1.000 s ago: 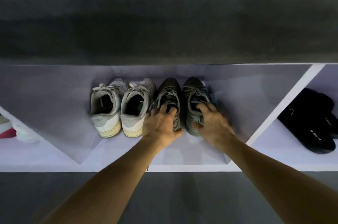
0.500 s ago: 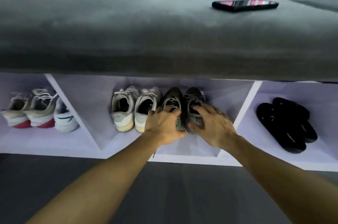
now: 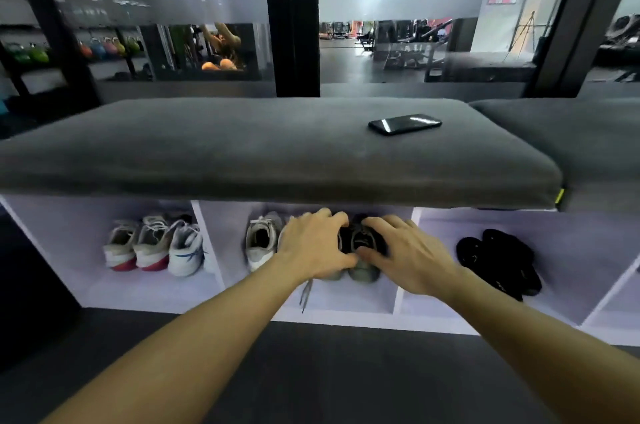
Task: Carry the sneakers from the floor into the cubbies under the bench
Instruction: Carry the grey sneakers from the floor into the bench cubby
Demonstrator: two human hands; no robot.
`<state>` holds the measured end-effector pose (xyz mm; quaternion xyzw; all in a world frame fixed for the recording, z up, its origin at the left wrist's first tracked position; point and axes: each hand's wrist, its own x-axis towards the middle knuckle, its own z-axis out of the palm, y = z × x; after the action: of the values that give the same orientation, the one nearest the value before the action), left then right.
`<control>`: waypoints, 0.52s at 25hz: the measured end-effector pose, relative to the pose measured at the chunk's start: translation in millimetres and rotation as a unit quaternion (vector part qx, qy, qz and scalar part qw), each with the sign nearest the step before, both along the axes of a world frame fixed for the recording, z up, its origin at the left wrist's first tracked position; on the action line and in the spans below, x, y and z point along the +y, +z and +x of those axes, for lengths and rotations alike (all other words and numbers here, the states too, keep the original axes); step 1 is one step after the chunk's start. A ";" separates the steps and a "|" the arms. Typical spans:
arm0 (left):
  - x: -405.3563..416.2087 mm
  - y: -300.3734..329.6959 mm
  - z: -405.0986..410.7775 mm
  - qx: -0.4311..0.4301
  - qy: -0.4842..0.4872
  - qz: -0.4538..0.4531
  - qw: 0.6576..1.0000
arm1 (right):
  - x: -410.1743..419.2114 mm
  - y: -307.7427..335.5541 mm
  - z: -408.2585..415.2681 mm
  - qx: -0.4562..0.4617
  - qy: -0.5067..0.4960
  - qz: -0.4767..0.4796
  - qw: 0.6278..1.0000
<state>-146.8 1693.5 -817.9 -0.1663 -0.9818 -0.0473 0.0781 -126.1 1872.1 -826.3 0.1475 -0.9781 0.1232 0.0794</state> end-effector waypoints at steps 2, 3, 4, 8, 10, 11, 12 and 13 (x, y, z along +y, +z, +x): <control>-1.8 49.6 20.1 0.001 -0.003 0.001 1.000 | -3.3 49.0 20.1 0.005 0.006 0.009 1.000; -3.6 77.7 29.8 0.004 -0.006 0.003 1.000 | -4.5 76.3 28.3 0.012 0.008 0.018 1.000; -5.9 107.3 37.2 0.009 -0.009 0.003 1.000 | -5.2 105.6 34.2 0.024 0.007 0.027 0.999; -25.7 273.8 77.1 0.035 -0.021 0.001 0.999 | -14.7 275.2 63.7 0.073 0.004 0.018 0.997; -37.1 369.1 101.0 0.045 -0.018 0.006 0.999 | -20.7 368.5 83.6 0.089 0.008 0.015 0.996; -41.5 413.4 113.7 0.051 -0.015 0.007 0.999 | -24.0 411.5 94.2 0.092 0.010 0.018 0.996; -45.8 456.1 124.2 0.055 -0.014 0.004 0.998 | -27.1 453.6 103.7 0.095 0.009 0.023 0.995; -50.9 506.5 137.0 0.058 -0.013 -0.002 0.998 | -30.1 502.6 115.1 0.099 0.009 0.025 0.995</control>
<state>-9.8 1642.6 -311.4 -0.1812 -0.9736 -0.0371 0.1340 -11.0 1841.9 -323.8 0.1692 -0.9670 0.0842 0.1706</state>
